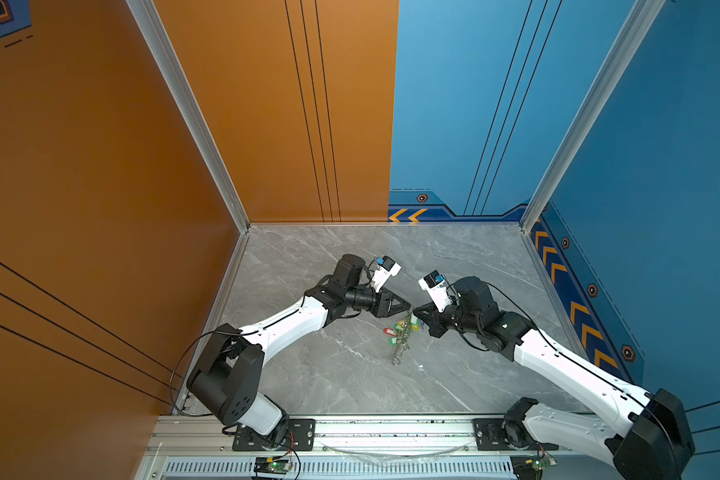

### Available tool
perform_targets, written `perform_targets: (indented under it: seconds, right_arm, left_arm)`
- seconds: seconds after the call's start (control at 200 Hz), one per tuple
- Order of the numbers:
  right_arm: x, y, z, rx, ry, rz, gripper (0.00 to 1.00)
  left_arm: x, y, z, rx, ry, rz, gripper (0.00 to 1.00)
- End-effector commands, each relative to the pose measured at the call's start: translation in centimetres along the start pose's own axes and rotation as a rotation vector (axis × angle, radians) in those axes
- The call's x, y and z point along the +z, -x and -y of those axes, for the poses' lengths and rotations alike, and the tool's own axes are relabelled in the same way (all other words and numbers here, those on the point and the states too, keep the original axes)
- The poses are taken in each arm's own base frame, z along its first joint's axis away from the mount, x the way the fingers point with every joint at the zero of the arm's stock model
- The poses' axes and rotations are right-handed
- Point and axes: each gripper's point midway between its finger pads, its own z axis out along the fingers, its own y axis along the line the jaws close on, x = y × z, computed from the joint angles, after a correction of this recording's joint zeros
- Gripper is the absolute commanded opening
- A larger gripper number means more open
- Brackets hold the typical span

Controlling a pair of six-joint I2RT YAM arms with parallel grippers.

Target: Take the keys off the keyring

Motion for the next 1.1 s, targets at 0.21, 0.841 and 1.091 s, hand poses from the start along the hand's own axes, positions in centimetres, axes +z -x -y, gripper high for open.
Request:
perform_targets:
  seconds: [0.21, 0.841, 1.091]
  right_arm:
    - [-1.4, 1.4, 0.0, -0.015, -0.02, 0.029, 0.0]
    - [-1.2, 3.3, -0.1, 0.009, -0.001, 0.023, 0.0]
    - [-0.8, 4.5, -0.4, 0.004, 0.021, 0.041, 0.0]
  left_arm:
    - [-0.7, -0.8, -1.2, -0.022, 0.044, 0.076, 0.33]
    - [1.3, -4.1, -1.7, -0.004, 0.032, -0.003, 0.48]
    - [1.4, -5.8, -4.9, -0.014, 0.13, -0.033, 0.43]
